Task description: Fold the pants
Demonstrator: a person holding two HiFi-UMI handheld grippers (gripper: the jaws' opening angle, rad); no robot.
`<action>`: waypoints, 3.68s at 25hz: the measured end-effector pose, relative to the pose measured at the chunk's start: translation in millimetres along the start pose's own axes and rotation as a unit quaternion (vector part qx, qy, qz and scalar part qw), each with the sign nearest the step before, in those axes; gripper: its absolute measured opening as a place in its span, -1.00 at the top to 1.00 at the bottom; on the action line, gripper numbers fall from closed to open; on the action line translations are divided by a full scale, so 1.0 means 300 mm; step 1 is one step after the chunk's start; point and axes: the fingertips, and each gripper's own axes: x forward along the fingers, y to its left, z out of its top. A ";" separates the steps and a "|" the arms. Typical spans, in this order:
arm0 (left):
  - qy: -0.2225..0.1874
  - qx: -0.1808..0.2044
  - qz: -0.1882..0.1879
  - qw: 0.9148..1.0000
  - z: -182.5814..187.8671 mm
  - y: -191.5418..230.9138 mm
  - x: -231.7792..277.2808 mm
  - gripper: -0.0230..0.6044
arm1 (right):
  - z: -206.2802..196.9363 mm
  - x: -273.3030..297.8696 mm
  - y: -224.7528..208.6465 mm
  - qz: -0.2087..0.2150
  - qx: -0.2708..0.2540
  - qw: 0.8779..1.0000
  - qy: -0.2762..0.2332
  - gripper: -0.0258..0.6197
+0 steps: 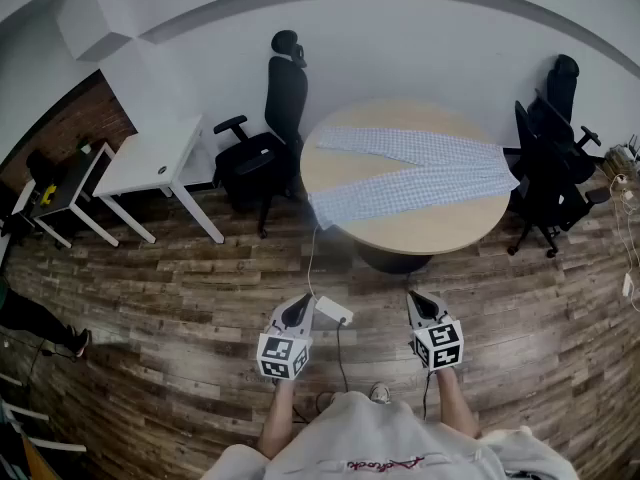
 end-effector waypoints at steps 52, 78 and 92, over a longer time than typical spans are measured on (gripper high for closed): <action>0.015 0.004 -0.027 0.999 0.119 0.731 0.727 0.81 | 0.317 0.953 -0.240 -0.023 -0.013 1.000 0.013 0.83; 0.047 0.040 -0.098 0.993 0.178 1.030 1.352 0.81 | 0.412 1.386 -0.656 -0.099 -0.010 0.995 0.033 0.83; 0.080 0.085 -0.079 0.990 0.348 1.201 1.837 0.81 | 0.671 1.681 -1.212 -0.105 -0.043 0.994 0.002 0.83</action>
